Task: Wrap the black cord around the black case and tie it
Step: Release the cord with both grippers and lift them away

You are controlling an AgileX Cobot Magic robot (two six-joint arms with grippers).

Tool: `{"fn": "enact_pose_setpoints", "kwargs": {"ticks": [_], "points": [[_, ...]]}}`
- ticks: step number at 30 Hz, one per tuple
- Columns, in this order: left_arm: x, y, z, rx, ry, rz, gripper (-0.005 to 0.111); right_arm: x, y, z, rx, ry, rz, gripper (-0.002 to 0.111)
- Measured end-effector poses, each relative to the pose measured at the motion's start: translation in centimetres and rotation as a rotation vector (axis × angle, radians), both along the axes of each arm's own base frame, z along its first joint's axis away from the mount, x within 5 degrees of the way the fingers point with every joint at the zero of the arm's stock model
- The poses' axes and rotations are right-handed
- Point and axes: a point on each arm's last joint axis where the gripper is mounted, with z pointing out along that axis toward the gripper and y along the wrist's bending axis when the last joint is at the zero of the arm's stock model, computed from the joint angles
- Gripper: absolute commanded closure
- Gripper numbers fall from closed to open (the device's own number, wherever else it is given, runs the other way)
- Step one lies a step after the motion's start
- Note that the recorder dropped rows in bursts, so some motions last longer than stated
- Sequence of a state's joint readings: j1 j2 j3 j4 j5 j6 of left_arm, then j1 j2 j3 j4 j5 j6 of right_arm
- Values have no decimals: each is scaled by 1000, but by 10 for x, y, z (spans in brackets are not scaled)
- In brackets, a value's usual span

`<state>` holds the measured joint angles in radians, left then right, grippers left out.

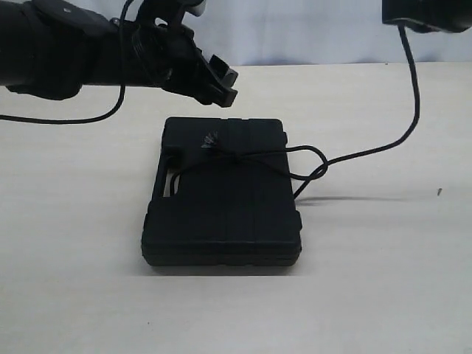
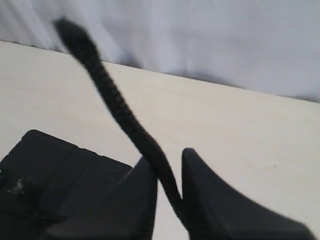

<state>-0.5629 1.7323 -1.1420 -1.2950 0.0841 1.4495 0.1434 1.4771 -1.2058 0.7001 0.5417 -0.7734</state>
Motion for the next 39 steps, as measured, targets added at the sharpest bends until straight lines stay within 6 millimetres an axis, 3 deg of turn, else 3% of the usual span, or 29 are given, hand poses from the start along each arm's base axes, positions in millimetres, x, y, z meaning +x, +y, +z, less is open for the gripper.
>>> {"fn": "enact_pose_setpoints", "kwargs": {"ticks": [2,3,5,9,13,20,26,28,30,31,32,34,39], "points": [[-1,-1,0,-5,7,-6,45,10,0,-14,-2,34,-16,43],[-1,-1,0,-6,8,-7,45,15,1,-21,-1,52,-26,22],[-1,-1,0,-8,10,-8,45,22,1,-32,18,85,-59,-1],[-1,-1,0,-6,9,-9,45,22,-2,-33,-20,81,-62,-1],[-1,-1,0,-6,9,-9,47,14,-8,-18,-60,45,-108,-1],[-2,-1,1,-35,28,5,77,-11,-33,13,-232,-16,-266,-1],[-11,0,22,-85,12,-29,100,-35,-52,34,-340,-28,-386,-1],[-17,2,35,-115,-2,-40,107,-43,-55,38,-352,-14,-403,8],[-23,4,49,-144,-21,-52,107,-48,-56,39,-359,7,-415,27],[-27,6,56,-163,-28,-58,107,-51,-57,39,-363,25,-421,41],[-30,7,62,-175,-31,-65,107,-53,-58,39,-368,39,-424,73],[-41,10,77,-212,-22,-81,107,-59,-60,36,-388,108,-437,103],[-74,32,91,-77,139,-74,107,-75,-52,22,-387,334,-358,104]]}}
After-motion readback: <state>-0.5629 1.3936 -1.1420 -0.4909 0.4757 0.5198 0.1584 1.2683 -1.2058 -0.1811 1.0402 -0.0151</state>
